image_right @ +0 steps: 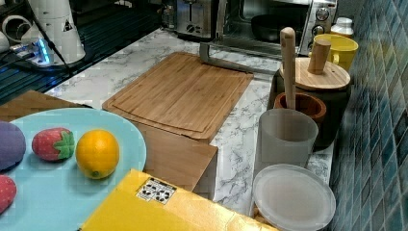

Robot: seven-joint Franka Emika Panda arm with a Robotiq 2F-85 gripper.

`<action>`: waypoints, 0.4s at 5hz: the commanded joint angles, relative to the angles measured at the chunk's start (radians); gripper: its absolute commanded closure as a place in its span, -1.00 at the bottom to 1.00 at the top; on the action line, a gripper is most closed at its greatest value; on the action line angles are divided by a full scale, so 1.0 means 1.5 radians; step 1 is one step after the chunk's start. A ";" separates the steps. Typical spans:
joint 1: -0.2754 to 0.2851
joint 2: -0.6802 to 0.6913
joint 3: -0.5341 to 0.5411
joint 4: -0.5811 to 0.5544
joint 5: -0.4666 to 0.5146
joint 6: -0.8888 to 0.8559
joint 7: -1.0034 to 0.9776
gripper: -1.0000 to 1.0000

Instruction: Close the oven.

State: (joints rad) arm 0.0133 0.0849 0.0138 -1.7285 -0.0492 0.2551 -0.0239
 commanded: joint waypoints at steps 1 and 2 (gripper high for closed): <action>-0.011 0.023 0.001 0.007 0.021 0.003 -0.110 1.00; -0.042 0.034 -0.006 -0.040 0.099 0.030 -0.306 1.00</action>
State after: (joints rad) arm 0.0021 0.1168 0.0178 -1.7402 0.0413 0.2959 -0.3164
